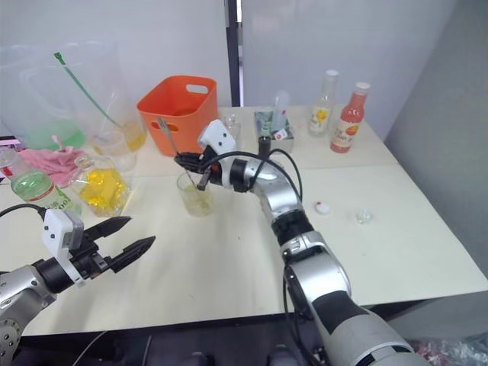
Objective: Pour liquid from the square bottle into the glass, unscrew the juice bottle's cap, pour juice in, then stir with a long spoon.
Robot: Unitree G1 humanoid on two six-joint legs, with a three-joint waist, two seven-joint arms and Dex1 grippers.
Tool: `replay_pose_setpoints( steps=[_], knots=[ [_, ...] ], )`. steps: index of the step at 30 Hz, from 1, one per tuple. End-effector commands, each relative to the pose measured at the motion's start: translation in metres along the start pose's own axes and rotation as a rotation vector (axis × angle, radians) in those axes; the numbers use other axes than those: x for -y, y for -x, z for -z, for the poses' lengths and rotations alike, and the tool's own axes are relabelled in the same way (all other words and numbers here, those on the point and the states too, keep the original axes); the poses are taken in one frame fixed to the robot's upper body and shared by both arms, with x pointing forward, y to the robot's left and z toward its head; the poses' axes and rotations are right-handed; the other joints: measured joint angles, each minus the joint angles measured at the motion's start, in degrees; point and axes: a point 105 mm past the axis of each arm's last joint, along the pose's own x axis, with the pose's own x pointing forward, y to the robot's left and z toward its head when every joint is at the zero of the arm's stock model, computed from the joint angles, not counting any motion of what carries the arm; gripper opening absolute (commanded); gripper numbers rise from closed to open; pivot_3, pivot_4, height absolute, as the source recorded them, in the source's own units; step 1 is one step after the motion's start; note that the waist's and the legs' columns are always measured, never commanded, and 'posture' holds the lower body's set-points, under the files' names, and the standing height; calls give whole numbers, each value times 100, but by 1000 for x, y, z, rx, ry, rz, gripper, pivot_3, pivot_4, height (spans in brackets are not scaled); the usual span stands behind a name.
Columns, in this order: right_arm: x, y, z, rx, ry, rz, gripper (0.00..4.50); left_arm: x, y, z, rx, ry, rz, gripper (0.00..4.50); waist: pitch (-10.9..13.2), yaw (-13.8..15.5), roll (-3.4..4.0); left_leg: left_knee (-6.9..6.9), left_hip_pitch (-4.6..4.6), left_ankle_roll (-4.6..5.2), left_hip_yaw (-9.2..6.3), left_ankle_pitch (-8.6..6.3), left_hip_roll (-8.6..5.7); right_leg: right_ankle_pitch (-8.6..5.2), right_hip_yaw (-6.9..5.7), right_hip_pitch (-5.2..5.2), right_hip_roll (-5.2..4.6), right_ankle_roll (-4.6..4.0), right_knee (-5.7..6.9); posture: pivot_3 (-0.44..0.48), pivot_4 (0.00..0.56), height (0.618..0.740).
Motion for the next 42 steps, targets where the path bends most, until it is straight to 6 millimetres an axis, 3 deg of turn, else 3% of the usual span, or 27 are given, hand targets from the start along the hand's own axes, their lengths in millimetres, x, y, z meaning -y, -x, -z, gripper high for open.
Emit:
replay_pose_setpoints(
  steps=[1, 8, 13, 18, 21, 27, 37, 42],
  knots=[
    [13, -6, -29, 126, 9, 91, 0, 0, 2, -7, 22, -26, -2, 4441, 0, 0, 0, 0, 0, 0, 0, 0, 0, 0, 0, 0, 0, 0, 0, 0, 150, 740],
    [21, -2, -32, 139, -21, 107, 0, -1, 1, -7, 20, -30, -3, 4441, 0, -4, 0, 0, 0, 0, 0, 0, 0, 0, 0, 1, 0, 0, 0, 0, 150, 740],
    [12, 2, -35, 133, -66, 18, 0, -2, 0, -7, 21, -28, -1, 4441, 0, 5, 0, 0, -1, 0, 1, 0, -1, 0, 0, 3, -1, 0, -2, 0, 150, 740],
    [14, 9, -58, 167, -20, 9, 0, -4, -2, -8, 23, -30, 3, 4441, 0, -2, 0, 0, -2, 0, 0, 0, 0, 0, 0, -1, 0, 0, 1, 0, 150, 740],
    [18, 17, -83, 204, 10, 4, 0, -6, -3, -8, 21, -35, 6, 4441, 0, 3, 0, 0, -3, 0, -1, 0, 1, 0, 0, -3, 1, 0, 3, 0, 150, 740],
    [15, 22, -73, 114, 62, -11, 0, -7, -5, -7, 22, -39, 13, 4441, 0, 4, 0, 0, -2, 0, 0, 0, -1, 0, -1, -1, 0, 0, 1, 0, 150, 740],
    [14, 24, -87, 179, -2, -8, 0, -9, -5, -9, 26, -46, 21, 4441, 0, 7, -1, 0, -4, 0, 0, 0, -1, 0, -1, -2, -1, 0, 2, 0, 150, 740],
    [16, 29, -78, 136, -10, 4, 0, -15, -3, -14, 34, -62, 15, 4441, 0, 8, -1, 0, -4, 1, 0, 0, -1, 0, -1, -2, -1, 0, 1, 0, 150, 740]
  ],
)
